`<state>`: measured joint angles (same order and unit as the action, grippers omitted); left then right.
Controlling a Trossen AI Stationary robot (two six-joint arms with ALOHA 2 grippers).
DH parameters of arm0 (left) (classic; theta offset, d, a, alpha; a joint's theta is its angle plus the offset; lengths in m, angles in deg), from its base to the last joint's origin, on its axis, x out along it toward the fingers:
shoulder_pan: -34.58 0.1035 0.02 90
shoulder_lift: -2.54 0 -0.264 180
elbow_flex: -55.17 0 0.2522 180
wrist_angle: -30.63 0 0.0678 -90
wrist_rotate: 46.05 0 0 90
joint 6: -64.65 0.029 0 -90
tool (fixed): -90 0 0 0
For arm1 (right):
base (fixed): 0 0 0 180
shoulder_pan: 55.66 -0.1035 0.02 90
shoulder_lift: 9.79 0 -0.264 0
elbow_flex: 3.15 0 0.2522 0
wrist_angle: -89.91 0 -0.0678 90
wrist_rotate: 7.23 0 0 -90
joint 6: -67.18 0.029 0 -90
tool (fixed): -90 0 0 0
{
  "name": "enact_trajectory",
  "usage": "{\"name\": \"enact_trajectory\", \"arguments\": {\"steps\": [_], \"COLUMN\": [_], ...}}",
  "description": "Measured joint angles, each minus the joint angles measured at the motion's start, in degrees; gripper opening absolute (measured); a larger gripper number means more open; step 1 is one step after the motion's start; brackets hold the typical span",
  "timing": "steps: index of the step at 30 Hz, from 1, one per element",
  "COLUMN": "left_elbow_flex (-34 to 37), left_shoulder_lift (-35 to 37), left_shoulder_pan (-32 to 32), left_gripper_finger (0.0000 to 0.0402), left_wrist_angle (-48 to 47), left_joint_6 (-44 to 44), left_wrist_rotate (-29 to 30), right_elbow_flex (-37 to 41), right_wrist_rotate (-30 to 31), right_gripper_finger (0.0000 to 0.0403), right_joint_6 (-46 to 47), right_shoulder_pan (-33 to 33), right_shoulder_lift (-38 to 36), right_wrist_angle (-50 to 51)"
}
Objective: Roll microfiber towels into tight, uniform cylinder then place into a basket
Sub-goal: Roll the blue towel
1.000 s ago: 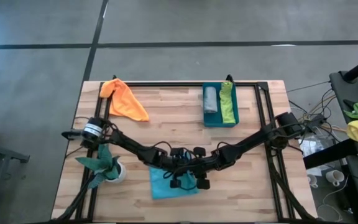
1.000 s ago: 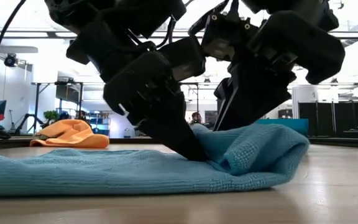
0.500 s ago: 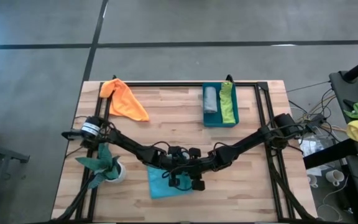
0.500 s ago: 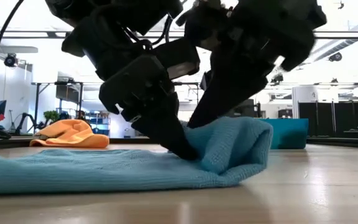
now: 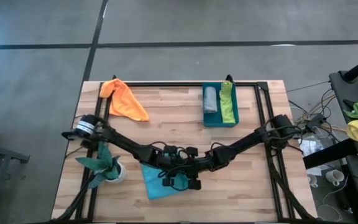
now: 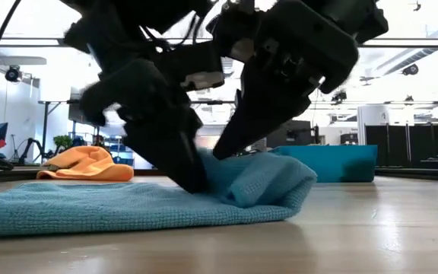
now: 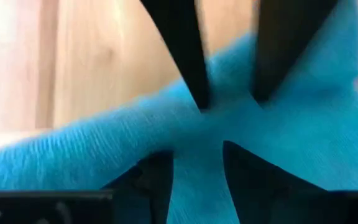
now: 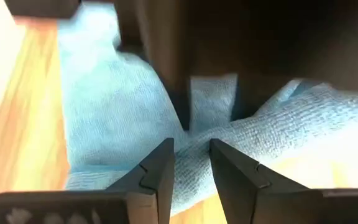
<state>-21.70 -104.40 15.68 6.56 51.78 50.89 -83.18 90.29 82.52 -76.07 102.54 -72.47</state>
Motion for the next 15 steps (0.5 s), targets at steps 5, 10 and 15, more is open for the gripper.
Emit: {"name": "enact_trajectory", "arguments": {"steps": [5, 10, 15], "left_elbow_flex": [0.2, 1.1, 1.5], "left_shoulder_lift": [2.0, 3.8, 5.4], "left_shoulder_pan": [-0.8, -2.5, -4.5], "left_gripper_finger": [0.0125, 0.0125, 0.0125], "left_wrist_angle": [-1.6, -3.8, -3.2], "left_joint_6": [0.3, -0.3, -0.7], "left_wrist_rotate": [0.5, 0.8, 2.7], "right_elbow_flex": [0.6, 1.0, 1.0], "right_wrist_rotate": [-0.8, -0.8, -0.5], "right_gripper_finger": [0.0102, 0.0101, 0.0098], "right_joint_6": [-1.8, -1.9, -1.8], "right_shoulder_pan": [0.2, 0.5, 0.5], "right_shoulder_lift": [0.2, 1.0, 3.1], "right_wrist_angle": [-0.8, -2.0, -3.6]}}
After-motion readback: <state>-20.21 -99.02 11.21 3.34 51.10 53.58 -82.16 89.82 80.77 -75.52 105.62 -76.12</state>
